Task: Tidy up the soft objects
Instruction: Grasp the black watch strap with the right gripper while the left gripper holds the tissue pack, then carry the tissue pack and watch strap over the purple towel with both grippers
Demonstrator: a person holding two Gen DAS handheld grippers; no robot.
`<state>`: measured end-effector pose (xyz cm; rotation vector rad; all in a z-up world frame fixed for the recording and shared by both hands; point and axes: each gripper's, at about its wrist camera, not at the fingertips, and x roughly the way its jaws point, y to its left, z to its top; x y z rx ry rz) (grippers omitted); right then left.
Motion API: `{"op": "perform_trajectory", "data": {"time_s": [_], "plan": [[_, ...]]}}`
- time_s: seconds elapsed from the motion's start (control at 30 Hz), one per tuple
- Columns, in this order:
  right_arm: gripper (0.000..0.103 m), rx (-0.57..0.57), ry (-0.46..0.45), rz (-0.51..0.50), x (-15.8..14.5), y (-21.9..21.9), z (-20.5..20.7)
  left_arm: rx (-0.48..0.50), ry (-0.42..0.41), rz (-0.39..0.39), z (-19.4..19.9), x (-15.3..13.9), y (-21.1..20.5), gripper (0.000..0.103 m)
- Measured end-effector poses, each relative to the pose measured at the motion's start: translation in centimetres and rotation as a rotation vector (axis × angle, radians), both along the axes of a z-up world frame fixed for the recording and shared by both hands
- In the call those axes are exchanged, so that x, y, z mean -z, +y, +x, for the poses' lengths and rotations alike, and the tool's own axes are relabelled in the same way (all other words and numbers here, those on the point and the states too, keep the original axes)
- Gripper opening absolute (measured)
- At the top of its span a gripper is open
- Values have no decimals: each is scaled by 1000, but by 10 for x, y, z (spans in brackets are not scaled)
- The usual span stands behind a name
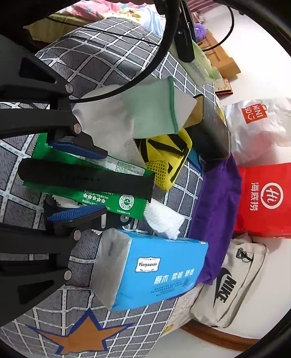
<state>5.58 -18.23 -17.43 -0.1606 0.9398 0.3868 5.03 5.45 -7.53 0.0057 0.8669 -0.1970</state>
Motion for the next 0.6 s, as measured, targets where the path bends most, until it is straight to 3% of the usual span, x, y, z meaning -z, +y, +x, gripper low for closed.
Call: {"op": "perform_trajectory", "data": {"time_s": [0.1,0.6], "plan": [[21,-24,9,33,0,-1,0,-2,6,-2,0,2,0,50],[21,-15,-41,93,-40,-18,-4,-13,-26,-27,4,-17,7,50]]}}
